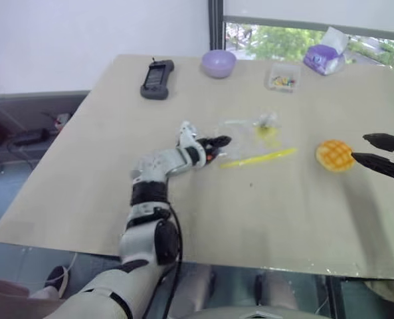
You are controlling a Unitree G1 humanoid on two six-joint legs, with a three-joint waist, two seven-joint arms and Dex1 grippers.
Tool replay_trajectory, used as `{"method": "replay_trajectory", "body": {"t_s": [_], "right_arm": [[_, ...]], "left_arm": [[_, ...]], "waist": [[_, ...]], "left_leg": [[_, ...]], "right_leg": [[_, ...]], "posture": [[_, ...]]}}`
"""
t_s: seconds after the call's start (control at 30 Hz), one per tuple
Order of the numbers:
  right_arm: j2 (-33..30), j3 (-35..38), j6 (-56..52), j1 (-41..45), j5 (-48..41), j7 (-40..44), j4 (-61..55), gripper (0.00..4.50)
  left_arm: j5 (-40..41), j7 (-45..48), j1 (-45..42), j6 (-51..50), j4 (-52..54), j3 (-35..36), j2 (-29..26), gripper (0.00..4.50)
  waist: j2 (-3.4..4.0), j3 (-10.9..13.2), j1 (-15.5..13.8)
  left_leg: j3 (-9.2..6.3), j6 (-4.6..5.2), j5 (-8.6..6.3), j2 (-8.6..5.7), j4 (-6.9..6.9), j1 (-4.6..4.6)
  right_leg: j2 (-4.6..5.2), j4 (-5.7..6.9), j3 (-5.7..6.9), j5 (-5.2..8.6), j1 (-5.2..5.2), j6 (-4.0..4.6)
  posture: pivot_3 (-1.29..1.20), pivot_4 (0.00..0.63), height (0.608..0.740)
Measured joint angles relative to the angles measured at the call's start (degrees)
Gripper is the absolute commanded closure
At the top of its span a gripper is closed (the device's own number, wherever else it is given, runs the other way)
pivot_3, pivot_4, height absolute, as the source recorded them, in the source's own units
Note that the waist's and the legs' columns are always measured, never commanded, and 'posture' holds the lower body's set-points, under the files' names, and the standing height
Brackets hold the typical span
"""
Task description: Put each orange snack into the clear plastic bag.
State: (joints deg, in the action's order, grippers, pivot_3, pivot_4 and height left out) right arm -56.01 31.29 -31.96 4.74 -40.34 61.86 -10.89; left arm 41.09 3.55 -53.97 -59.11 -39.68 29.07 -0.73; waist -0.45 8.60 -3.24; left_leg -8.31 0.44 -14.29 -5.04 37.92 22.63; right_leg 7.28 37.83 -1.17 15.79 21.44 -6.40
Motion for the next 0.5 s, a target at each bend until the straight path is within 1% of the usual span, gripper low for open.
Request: {"method": "replay_trajectory", "body": {"t_s": [0.03,0.1,0.17,0.2,0.23,0.37,0.5], "right_arm": [[0.10,-0.03,-0.18,0.05,-0.09,-0.23,-0.15,1.58],[0.16,-0.04,-0.25,0.08,-0.11,-0.70,-0.32,1.58],[0.20,-0.12,-0.35,0.30,-0.16,-1.29,-0.57,1.58],[0.20,-0.16,-0.40,0.39,-0.24,-1.55,-0.75,1.58],[0.21,-0.23,-0.48,0.41,-0.25,-1.78,-0.85,1.58],[0.71,-0.64,-0.75,0.71,-0.53,-2.85,-1.72,1.58],[1.28,-1.43,-1.25,1.36,-0.62,-4.00,-2.07,1.58]], "left_arm": [[-0.71,-1.39,-2.30,3.28,-4.85,0.31,0.27,1.91],[-1.27,-1.54,-3.87,6.40,-8.71,0.62,0.61,2.77],[-2.45,-1.22,-5.74,9.32,-13.09,0.65,1.00,3.48],[-2.77,-0.81,-6.36,10.02,-14.61,0.64,1.31,4.06],[-2.97,-0.79,-7.16,10.04,-15.13,0.45,1.51,4.46],[-3.78,0.36,-8.41,9.82,-16.89,0.00,1.77,4.46],[-3.81,2.65,-7.16,8.33,-14.19,-0.38,1.73,4.46]], "waist": [[0.06,-0.07,0.02],[0.09,-0.09,0.02],[0.09,-0.08,-0.04],[0.11,-0.09,-0.03],[0.11,-0.09,-0.04],[0.11,-0.09,-0.06],[0.11,-0.08,-0.03]], "left_leg": [[-0.02,0.22,-0.13,-0.17,0.09,-0.05],[-0.07,0.24,-0.14,-0.23,0.13,-0.07],[-0.15,0.23,-0.13,-0.27,0.21,0.02],[-0.16,0.23,-0.13,-0.28,0.25,0.10],[-0.20,0.20,-0.12,-0.30,0.27,0.13],[-0.25,0.06,-0.02,-0.54,0.27,0.14],[-0.29,0.09,-0.03,-0.60,0.27,0.17]], "right_leg": [[0.00,0.00,0.03,-0.02,-0.16,-0.07],[0.01,0.00,0.06,-0.03,-0.21,-0.11],[0.03,0.00,0.15,-0.04,-0.20,-0.14],[0.04,-0.01,0.15,-0.04,-0.17,-0.15],[0.07,-0.01,0.19,-0.04,-0.17,-0.15],[0.30,0.04,0.24,0.03,-0.18,-0.27],[0.37,0.03,0.24,0.06,-0.17,-0.31]], "posture": [[0.00,0.150,0.740],[0.00,0.150,0.740],[0.00,0.150,0.740],[0.00,0.150,0.740],[0.00,0.150,0.740],[0.00,0.150,0.740],[0.00,0.150,0.740]]}}
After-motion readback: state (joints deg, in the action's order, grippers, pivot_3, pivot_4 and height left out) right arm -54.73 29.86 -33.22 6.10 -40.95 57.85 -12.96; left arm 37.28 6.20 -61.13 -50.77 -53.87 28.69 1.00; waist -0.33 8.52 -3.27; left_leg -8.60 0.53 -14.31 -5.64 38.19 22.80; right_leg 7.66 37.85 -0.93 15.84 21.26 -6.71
